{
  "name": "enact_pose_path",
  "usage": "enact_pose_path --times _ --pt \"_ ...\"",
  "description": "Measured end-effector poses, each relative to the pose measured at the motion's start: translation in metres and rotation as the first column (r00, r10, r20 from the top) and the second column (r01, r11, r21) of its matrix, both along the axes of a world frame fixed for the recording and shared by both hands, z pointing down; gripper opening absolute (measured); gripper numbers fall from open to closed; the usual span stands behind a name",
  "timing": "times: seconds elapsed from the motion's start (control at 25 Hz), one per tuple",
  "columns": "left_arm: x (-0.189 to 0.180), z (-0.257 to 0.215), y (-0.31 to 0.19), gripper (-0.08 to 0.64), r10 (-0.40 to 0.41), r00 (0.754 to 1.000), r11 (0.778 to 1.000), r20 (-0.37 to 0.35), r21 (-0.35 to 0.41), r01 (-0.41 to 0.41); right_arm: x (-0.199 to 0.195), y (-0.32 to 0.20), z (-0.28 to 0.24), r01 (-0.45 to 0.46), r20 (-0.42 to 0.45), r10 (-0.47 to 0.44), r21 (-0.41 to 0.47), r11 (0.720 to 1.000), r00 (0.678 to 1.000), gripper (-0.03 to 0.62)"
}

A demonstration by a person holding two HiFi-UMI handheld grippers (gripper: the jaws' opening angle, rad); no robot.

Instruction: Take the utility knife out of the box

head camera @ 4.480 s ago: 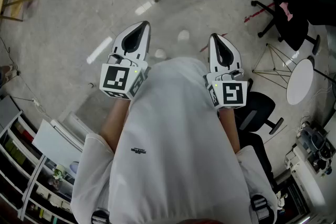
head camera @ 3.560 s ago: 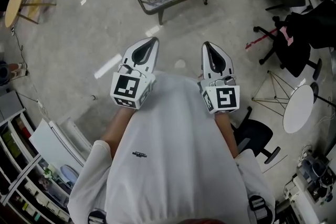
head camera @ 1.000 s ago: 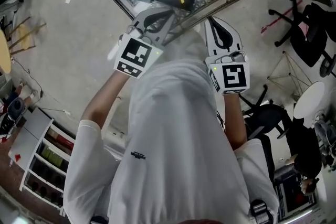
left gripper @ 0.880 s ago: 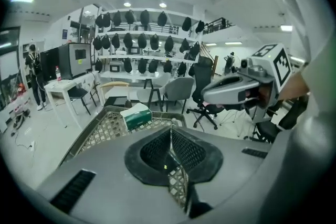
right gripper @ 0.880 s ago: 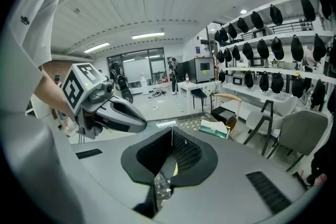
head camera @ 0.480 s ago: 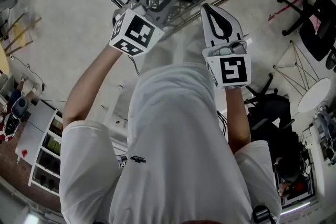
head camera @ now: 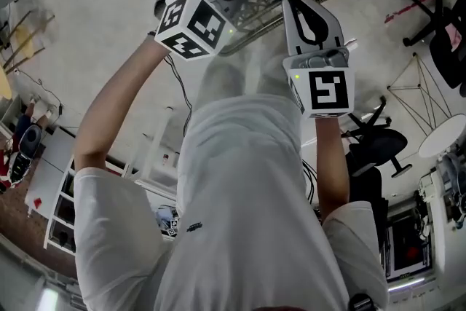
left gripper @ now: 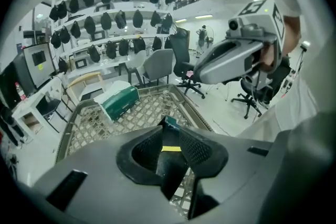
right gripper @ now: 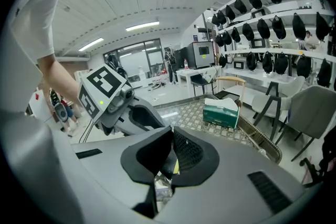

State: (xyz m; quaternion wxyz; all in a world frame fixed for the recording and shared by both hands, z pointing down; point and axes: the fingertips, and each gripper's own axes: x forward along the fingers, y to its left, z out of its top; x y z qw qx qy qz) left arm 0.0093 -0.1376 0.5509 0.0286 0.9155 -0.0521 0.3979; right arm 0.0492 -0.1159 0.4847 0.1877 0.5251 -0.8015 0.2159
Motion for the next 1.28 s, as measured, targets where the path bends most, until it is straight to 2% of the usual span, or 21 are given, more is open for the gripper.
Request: enact_pose_path --times 0.16,0.28,0.44,0.64,0.76,1.0,1.16,1.28 --pt "0.006 0.020 0.002 0.104 0.115 0.993 0.993 0.035 -0.005 -0.115 -0.001 0.001 0.016 -0.007 0.008 0.007 -0.015 1.000 1.000 0.000" --pt "0.011 0.036 0.002 0.111 0.241 0.966 0.968 0.091 0.045 -0.245 0.001 0.001 0.024 -0.004 0.008 0.004 -0.024 1.000 1.000 0.000" --pt "0.016 0.059 0.004 0.123 0.380 0.913 0.916 0.150 0.074 -0.394 0.008 0.002 0.028 -0.017 0.023 0.018 -0.029 0.999 1.000 0.000" --pt "0.019 0.084 0.011 0.129 0.494 0.843 0.854 0.214 0.063 -0.516 0.019 0.007 0.033 -0.033 0.016 0.033 -0.027 0.999 0.999 0.000" --pt "0.021 0.096 0.014 0.132 0.556 0.791 0.805 0.254 0.071 -0.589 0.023 0.010 0.035 -0.044 0.013 0.044 -0.030 0.999 0.999 0.000" --pt "0.022 0.120 0.014 0.132 0.646 0.683 0.696 0.340 0.104 -0.710 0.023 0.016 0.042 -0.056 0.025 0.058 -0.059 0.997 0.998 0.000" --pt "0.024 0.131 0.017 0.132 0.678 0.640 0.655 0.363 0.098 -0.749 0.022 0.016 0.043 -0.057 0.034 0.059 -0.064 0.996 0.998 0.000" --pt "0.023 0.140 0.017 0.135 0.700 0.592 0.609 0.399 0.098 -0.787 0.023 0.016 0.044 -0.059 0.038 0.062 -0.075 0.995 0.997 0.000"
